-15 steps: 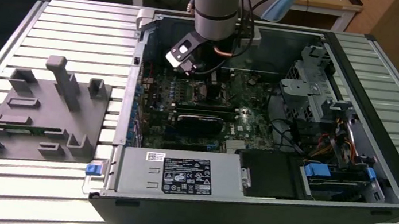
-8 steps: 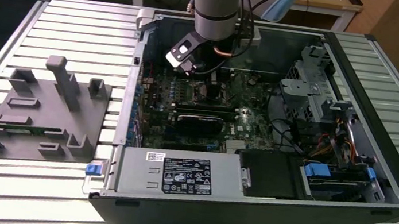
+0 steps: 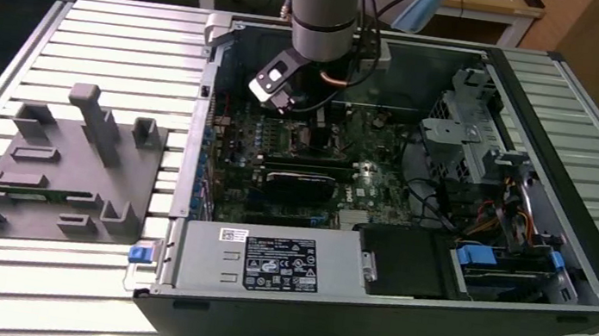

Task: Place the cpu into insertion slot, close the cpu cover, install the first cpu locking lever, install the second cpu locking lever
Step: 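Place the cpu into insertion slot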

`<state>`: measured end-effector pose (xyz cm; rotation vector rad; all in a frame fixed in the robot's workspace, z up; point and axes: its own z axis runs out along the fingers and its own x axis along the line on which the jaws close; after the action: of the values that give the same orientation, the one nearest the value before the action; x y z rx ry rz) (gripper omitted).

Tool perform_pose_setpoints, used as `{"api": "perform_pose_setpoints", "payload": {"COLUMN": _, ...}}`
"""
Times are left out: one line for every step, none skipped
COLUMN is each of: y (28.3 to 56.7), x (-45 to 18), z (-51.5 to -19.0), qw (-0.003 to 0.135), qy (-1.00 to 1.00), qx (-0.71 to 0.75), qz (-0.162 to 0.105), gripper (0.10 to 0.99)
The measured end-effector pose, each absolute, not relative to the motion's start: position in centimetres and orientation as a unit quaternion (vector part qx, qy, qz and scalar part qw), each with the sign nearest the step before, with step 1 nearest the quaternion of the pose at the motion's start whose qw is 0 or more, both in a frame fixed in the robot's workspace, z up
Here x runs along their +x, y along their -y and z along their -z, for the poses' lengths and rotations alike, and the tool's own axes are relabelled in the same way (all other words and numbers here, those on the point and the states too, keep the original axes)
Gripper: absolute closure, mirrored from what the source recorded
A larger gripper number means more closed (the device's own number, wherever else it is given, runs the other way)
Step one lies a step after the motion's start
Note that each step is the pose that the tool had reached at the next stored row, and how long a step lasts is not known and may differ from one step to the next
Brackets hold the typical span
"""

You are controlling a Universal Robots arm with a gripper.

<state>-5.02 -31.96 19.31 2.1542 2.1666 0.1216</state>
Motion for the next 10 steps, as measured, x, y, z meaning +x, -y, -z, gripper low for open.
{"api": "perform_pose_setpoints", "payload": {"y": 31.97, "x": -5.02, "z": -19.29, "qw": 0.042, "qy": -0.708, "qx": 0.704, "qz": -0.04, "gripper": 0.549}}
{"api": "perform_pose_setpoints", "payload": {"y": 31.97, "x": -5.02, "z": -19.28, "qw": 0.042, "qy": -0.708, "qx": 0.704, "qz": -0.04, "gripper": 0.549}}
{"api": "perform_pose_setpoints", "payload": {"y": 31.97, "x": -5.02, "z": -19.28, "qw": 0.042, "qy": -0.708, "qx": 0.704, "qz": -0.04, "gripper": 0.549}}
{"api": "perform_pose_setpoints", "payload": {"y": 31.96, "x": -5.02, "z": -19.27, "qw": 0.042, "qy": -0.708, "qx": 0.704, "qz": -0.04, "gripper": 0.549}}
{"api": "perform_pose_setpoints", "payload": {"y": 31.96, "x": -5.02, "z": -19.27, "qw": 0.042, "qy": -0.708, "qx": 0.704, "qz": -0.04, "gripper": 0.549}}
{"api": "perform_pose_setpoints", "payload": {"y": 31.96, "x": -5.02, "z": -19.26, "qw": 0.042, "qy": -0.708, "qx": 0.704, "qz": -0.04, "gripper": 0.549}}
{"api": "perform_pose_setpoints", "payload": {"y": 31.96, "x": -5.02, "z": -19.26, "qw": 0.042, "qy": -0.708, "qx": 0.704, "qz": -0.04, "gripper": 0.549}}
{"api": "perform_pose_setpoints", "payload": {"y": 31.96, "x": -5.02, "z": -19.26, "qw": 0.042, "qy": -0.708, "qx": 0.704, "qz": -0.04, "gripper": 0.549}}
{"api": "perform_pose_setpoints", "payload": {"y": 31.96, "x": -5.02, "z": -19.26, "qw": 0.042, "qy": -0.708, "qx": 0.704, "qz": -0.04, "gripper": 0.549}}
{"api": "perform_pose_setpoints", "payload": {"y": 31.96, "x": -5.02, "z": -19.25, "qw": 0.042, "qy": -0.708, "qx": 0.704, "qz": -0.04, "gripper": 0.549}}
